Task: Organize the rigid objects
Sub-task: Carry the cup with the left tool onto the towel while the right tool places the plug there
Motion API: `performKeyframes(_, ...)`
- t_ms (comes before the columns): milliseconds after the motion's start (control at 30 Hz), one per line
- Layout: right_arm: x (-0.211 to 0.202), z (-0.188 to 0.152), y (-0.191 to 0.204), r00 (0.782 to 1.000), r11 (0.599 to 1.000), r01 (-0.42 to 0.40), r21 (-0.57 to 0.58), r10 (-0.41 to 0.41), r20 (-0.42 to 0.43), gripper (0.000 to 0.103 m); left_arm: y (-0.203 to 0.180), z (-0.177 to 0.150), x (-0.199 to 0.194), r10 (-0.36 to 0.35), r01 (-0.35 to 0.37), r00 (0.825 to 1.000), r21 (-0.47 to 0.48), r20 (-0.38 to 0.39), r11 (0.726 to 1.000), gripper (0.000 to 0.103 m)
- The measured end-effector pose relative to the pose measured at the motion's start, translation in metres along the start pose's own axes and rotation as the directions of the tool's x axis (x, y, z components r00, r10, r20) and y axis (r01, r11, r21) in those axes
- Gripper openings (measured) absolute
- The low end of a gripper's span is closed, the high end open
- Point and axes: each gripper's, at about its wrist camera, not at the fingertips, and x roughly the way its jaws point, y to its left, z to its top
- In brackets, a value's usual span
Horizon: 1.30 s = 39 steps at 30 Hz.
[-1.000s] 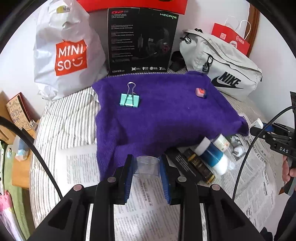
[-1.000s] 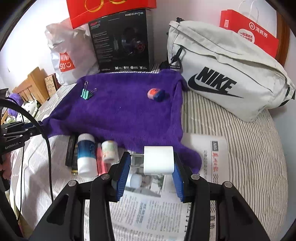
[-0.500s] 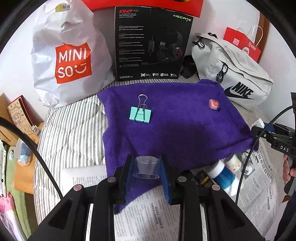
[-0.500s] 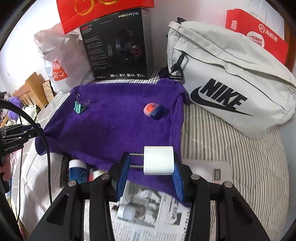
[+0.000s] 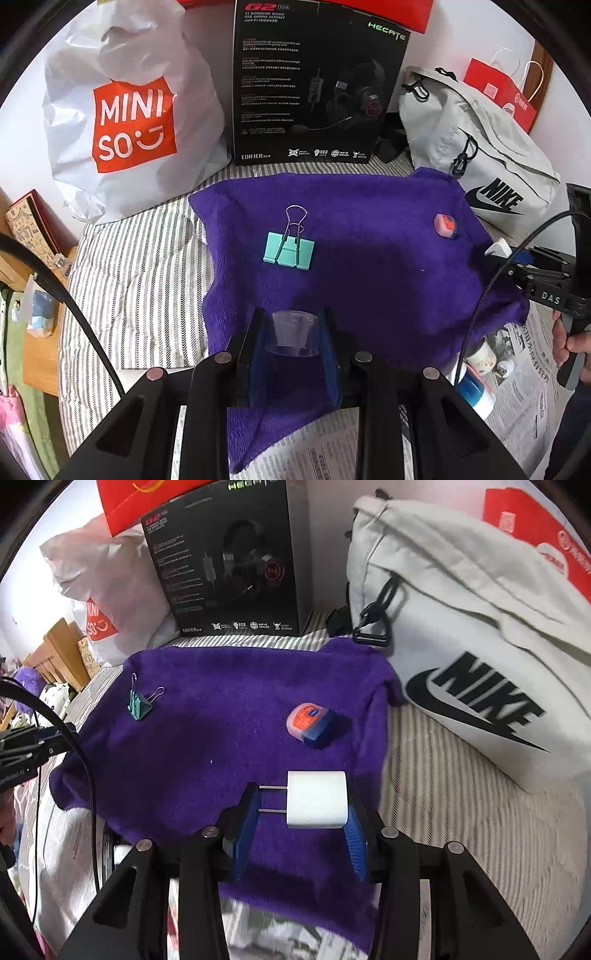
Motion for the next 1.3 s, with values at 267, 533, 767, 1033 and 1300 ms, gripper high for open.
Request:
performKeyframes(267, 0.034, 0.013, 0.004, 0.999, 1.0, -0.002, -0.016, 0.002, -0.041, 0.043, 0.006, 0.001, 0.013, -0.007, 0.007, 1.0, -0.002, -0.017, 1.0, 0.027)
performKeyframes(533, 0.05, 0.014, 0.003, 0.998, 1.0, 0.009, -0.018, -0.01, -0.056, 0.043, 0.013, 0.008, 0.023, -0.014, 0.014, 1.0, 0.0, -0.026, 1.0, 0.027)
performKeyframes(767, 0.053, 0.014, 0.005, 0.999, 0.999, 0.018, -0.05, -0.021, -0.048, 0.044, 0.009, 0.015, 0.033, -0.018, 0.018, 0.999, 0.011, -0.036, 1.0, 0.027)
performKeyframes(1033, 0.044, 0.011, 0.005, 0.998, 0.999, 0.001, -0.054, -0.004, -0.063, 0.061, 0.001, 0.021, 0.048, -0.019, 0.02, 0.998, 0.022, -0.056, 1.0, 0.027)
performKeyframes(1300, 0.015, 0.006, 0.004, 0.999, 0.998, 0.029, -0.059, -0.031, -0.03, 0.065, -0.005, 0.024, 0.064, -0.009, 0.011, 0.998, 0.032, -0.068, 0.999, 0.027)
